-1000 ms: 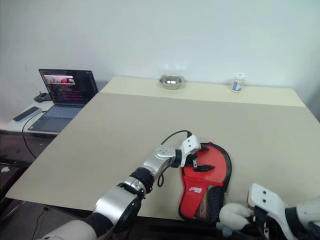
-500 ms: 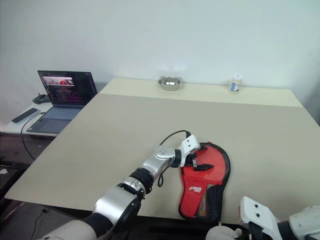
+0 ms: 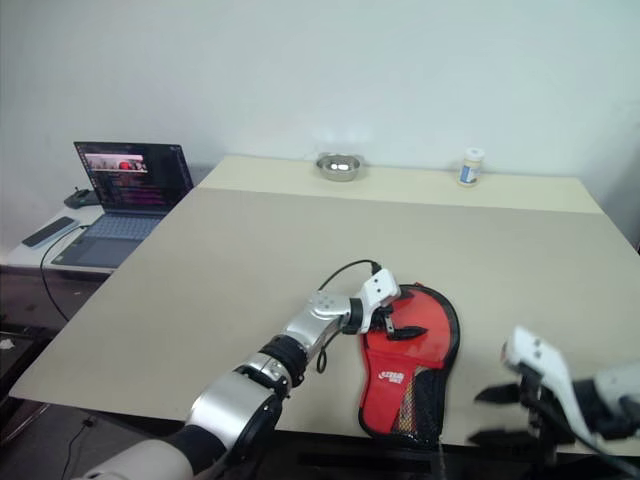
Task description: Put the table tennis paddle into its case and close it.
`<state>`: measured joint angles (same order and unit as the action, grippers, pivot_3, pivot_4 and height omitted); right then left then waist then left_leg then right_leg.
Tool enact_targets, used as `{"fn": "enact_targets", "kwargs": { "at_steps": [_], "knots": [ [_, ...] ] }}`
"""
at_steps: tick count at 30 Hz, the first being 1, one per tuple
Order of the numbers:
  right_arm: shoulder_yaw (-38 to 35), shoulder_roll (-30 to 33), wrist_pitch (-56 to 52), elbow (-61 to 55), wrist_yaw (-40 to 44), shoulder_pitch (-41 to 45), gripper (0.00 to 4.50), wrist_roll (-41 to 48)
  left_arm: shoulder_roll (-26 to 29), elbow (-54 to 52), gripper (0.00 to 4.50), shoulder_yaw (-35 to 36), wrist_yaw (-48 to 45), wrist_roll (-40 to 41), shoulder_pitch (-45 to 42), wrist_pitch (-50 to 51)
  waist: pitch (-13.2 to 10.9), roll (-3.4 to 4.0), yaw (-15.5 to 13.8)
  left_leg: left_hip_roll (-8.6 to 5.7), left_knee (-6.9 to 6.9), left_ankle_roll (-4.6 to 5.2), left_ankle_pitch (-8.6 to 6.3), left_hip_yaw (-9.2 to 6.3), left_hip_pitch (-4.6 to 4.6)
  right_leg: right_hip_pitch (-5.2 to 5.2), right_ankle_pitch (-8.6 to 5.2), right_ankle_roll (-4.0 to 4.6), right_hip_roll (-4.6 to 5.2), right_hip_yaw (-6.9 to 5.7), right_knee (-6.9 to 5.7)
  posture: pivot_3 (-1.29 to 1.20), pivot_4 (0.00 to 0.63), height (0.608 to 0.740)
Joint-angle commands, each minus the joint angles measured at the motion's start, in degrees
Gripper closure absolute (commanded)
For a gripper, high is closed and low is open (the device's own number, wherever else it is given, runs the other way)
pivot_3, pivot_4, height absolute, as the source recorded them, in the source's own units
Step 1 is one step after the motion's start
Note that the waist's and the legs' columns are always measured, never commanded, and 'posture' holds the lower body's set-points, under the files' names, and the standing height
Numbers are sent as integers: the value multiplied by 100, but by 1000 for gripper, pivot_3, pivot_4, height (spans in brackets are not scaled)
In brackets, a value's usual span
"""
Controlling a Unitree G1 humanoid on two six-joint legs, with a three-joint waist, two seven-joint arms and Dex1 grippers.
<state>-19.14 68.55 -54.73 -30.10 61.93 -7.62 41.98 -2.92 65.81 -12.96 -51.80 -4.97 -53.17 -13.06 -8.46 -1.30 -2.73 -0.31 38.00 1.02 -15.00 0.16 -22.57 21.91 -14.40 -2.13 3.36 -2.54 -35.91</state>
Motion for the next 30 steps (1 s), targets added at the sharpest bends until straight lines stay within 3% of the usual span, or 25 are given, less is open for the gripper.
{"fn": "enact_targets", "kwargs": {
  "at_steps": [1, 5, 9, 12, 18, 24, 30],
  "knots": [
    [443, -641, 1048, 632, -179, 947, 1052, -402, -28, 93, 0, 44, -38, -14, 50, 186, -1, 0, -1, 1, -1, 0, 0, -2, 1, 4, 2, -3, -1, -4, 0, 0, 150, 740],
    [1080, -1697, 1864, 1502, -398, 1988, 1052, -863, 287, -1077, 0, 171, -702, 323, 71, 129, -58, 34, 61, 1, -3, 2, 3, -2, -40, 20, 20, -30, -15, -6, -9, 0, 150, 740],
    [1420, -2446, 2425, 2227, -420, 2570, 1052, -1140, 1143, -3451, 0, 337, -1455, 887, 467, 1001, -108, 27, 159, -4, 7, -14, 13, 17, -135, 133, 41, 8, -24, 14, -51, 0, 150, 740],
    [1571, -2761, 2844, 2716, -363, 2743, 1052, -1383, 2038, -5032, 0, 713, -1648, 1460, 910, 2177, -124, 35, 209, -6, -1, -32, 24, 37, -151, 167, 31, 15, -16, 36, -92, 0, 150, 740],
    [1608, -2964, 3455, 3913, -211, 3297, 1052, -1731, 3260, -6672, 0, 1460, -1117, 1841, 2241, 3326, -148, 52, 251, -7, 4, -7, 8, 34, -121, 155, 15, 27, -15, 40, -102, 0, 150, 740],
    [1652, -2758, 4124, 5250, 52, 3918, 1052, -2265, 3488, -7725, 0, 1715, -468, 2069, 3133, 3830, -211, 33, 167, -4, 24, 2, 28, 16, -119, 144, 33, 51, -16, 27, -110, 0, 150, 740],
    [1627, -2656, 4455, 5788, -17, 4203, 1052, -2645, 3220, -7405, 0, 1400, -56, 2013, 2985, 3652, -211, 34, 147, 2, 19, -11, 37, 20, -115, 143, 39, 58, -19, 30, -113, 0, 150, 740]
  ]
}}
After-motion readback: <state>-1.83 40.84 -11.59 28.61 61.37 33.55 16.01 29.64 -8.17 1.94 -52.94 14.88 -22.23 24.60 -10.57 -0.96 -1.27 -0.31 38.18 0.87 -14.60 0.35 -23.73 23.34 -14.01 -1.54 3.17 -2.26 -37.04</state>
